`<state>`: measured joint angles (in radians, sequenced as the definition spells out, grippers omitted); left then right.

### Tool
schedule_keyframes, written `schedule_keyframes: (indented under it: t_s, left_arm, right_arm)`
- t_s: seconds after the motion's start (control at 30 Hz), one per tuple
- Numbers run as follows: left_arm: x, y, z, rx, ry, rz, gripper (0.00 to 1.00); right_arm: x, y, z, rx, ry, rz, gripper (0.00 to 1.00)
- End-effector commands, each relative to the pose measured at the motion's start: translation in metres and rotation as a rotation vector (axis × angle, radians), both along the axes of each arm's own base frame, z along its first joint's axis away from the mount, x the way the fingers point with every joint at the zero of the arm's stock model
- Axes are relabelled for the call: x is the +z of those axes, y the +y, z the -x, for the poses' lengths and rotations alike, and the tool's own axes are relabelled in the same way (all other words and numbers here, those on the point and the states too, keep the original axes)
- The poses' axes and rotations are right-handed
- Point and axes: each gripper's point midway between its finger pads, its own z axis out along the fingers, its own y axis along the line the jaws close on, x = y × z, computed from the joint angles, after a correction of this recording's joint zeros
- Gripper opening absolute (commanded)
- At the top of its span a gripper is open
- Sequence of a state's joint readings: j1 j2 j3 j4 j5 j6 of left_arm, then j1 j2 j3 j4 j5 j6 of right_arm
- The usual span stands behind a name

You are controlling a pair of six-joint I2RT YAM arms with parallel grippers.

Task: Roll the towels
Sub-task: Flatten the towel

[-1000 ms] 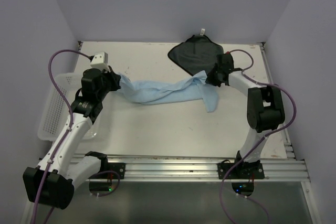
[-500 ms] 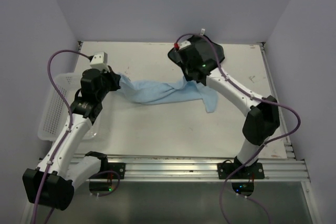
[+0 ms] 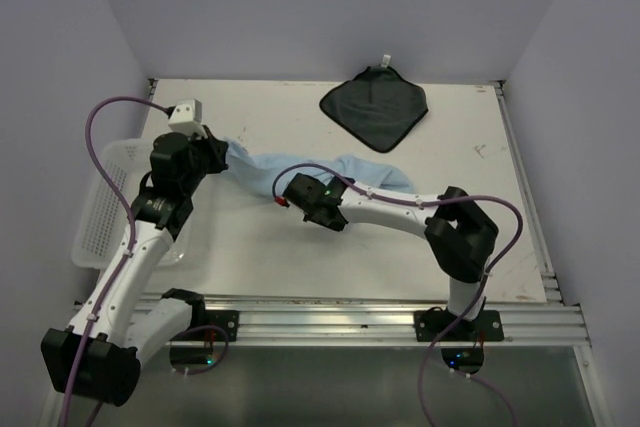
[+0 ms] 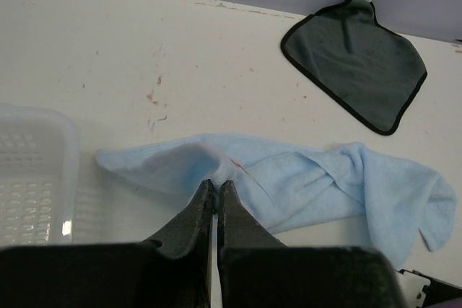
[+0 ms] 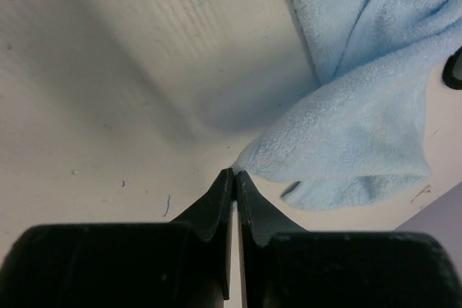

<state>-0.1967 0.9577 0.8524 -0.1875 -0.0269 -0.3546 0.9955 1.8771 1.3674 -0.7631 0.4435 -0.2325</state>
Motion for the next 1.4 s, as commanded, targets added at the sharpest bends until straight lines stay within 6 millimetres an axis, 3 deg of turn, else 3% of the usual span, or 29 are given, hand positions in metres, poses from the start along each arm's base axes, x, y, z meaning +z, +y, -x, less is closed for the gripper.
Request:
schedule_keyframes:
  t_s: [0.0,0.07,0.13,0.23,0.37,0.43,0.5,0.53,0.6,0.63,0.67,0.8,0.93,1.13,1.37]
  left_arm:
    - [0.018,0.004,-0.003,0.009,-0.073,-0.008,0.0]
    - [0.018,0.004,-0.003,0.008,-0.071,-0.008,0.0]
    - [0.018,0.003,-0.003,0.005,-0.072,-0.005,0.0]
    - [0.017,0.003,-0.003,0.005,-0.069,-0.006,0.0]
    - [0.016,0.003,-0.003,0.005,-0.066,-0.006,0.0]
    - [0.014,0.003,-0.003,0.005,-0.062,-0.007,0.0]
    - [0.013,0.004,-0.004,0.008,-0.06,-0.008,0.0]
    - [0.014,0.004,-0.004,0.01,-0.062,-0.008,0.0]
    - [0.014,0.004,-0.004,0.01,-0.062,-0.008,0.0]
    - [0.014,0.004,-0.003,0.011,-0.063,-0.009,0.0]
    - [0.014,0.005,-0.004,0.014,-0.064,-0.011,0.0]
    - [0.013,0.004,-0.004,0.01,-0.062,-0.008,0.0]
    - [0.014,0.003,-0.004,0.005,-0.063,-0.007,0.0]
    - [0.013,0.002,-0.003,-0.002,-0.063,-0.005,0.0]
    - [0.013,0.001,-0.003,-0.008,-0.063,-0.005,0.0]
  right_arm:
    - [0.014,-0.002,0.016,0.034,0.026,-0.036,0.09]
    - [0.008,-0.006,0.025,0.018,0.046,-0.052,0.16]
    - [0.0,-0.011,0.036,0.0,0.075,-0.072,0.31]
    - [0.006,-0.007,0.041,-0.039,0.057,-0.188,0.38]
    - [0.028,0.004,0.029,-0.135,-0.022,-0.384,0.47]
    - [0.039,-0.009,0.014,-0.295,-0.104,-0.448,0.5]
    - [0.042,-0.016,0.006,-0.453,-0.121,-0.529,0.5]
    - [0.035,-0.029,0.001,-0.539,-0.115,-0.549,0.49]
    - [0.036,-0.032,-0.004,-0.657,-0.107,-0.675,0.42]
    - [0.021,-0.046,-0.001,-0.798,-0.099,-0.723,0.37]
    - [0.019,-0.044,-0.002,-0.851,-0.089,-0.79,0.33]
    - [0.013,-0.048,0.006,-1.107,-0.075,-0.982,0.33]
    - [0.004,-0.045,0.01,-1.201,-0.051,-1.066,0.34]
    - [0.007,-0.032,0.008,-1.236,-0.002,-1.136,0.36]
    - [-0.018,-0.019,0.01,-1.271,0.07,-1.113,0.38]
